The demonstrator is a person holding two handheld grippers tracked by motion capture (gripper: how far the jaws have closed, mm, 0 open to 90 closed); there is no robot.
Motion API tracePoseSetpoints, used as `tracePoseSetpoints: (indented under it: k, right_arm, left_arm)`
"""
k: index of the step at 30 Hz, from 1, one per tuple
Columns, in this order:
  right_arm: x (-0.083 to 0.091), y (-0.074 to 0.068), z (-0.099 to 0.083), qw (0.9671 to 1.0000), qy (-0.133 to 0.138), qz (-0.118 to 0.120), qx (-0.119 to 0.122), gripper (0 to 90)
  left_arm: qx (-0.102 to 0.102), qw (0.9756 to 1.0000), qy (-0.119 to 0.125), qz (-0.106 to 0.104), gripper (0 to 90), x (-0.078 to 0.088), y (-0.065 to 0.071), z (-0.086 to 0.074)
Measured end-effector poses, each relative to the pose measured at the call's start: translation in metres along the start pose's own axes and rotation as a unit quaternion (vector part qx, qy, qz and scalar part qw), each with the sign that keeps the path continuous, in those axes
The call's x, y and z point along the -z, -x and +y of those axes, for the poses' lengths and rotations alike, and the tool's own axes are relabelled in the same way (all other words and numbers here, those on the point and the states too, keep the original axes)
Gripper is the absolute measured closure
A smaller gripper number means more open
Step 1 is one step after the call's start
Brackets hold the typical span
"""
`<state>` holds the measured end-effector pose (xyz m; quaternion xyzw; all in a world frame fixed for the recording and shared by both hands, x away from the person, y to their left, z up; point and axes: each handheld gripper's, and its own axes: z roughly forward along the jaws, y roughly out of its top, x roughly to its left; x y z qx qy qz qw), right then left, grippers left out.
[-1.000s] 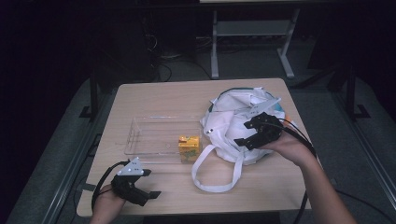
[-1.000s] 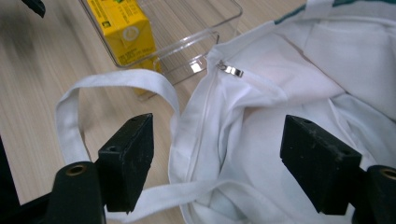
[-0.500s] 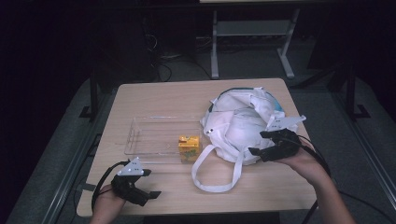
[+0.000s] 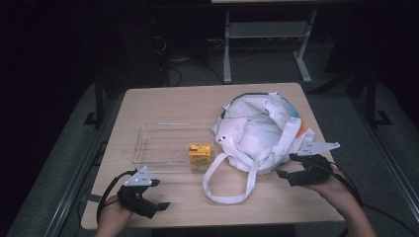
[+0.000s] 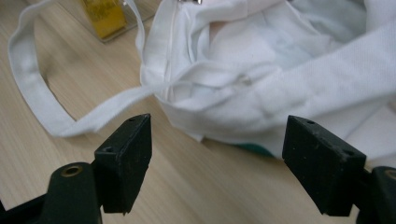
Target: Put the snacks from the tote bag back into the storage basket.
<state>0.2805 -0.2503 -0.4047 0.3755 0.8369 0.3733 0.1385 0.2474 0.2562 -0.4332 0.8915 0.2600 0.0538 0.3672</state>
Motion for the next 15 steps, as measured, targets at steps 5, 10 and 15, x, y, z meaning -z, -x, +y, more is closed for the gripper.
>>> tracePoseSetpoints:
  k: [5,10,15]
  right_arm:
    - [-0.001,0.002,-0.013,0.9998,-0.013,-0.003,-0.013,23.5]
    - [-0.007,0.006,-0.017,0.9997,-0.023,-0.006,-0.008,22.9]
    - [-0.011,0.007,-0.02,0.9996,-0.027,-0.004,-0.008,21.1]
  left_arm:
    - [0.0,1.0,-0.001,0.001,12.9,0.0,0.0,0.0]
    - [0.0,1.0,-0.006,0.0,12.9,-0.001,0.0,0.0]
    - [0.002,1.0,-0.008,0.001,12.9,-0.002,0.0,-0.001]
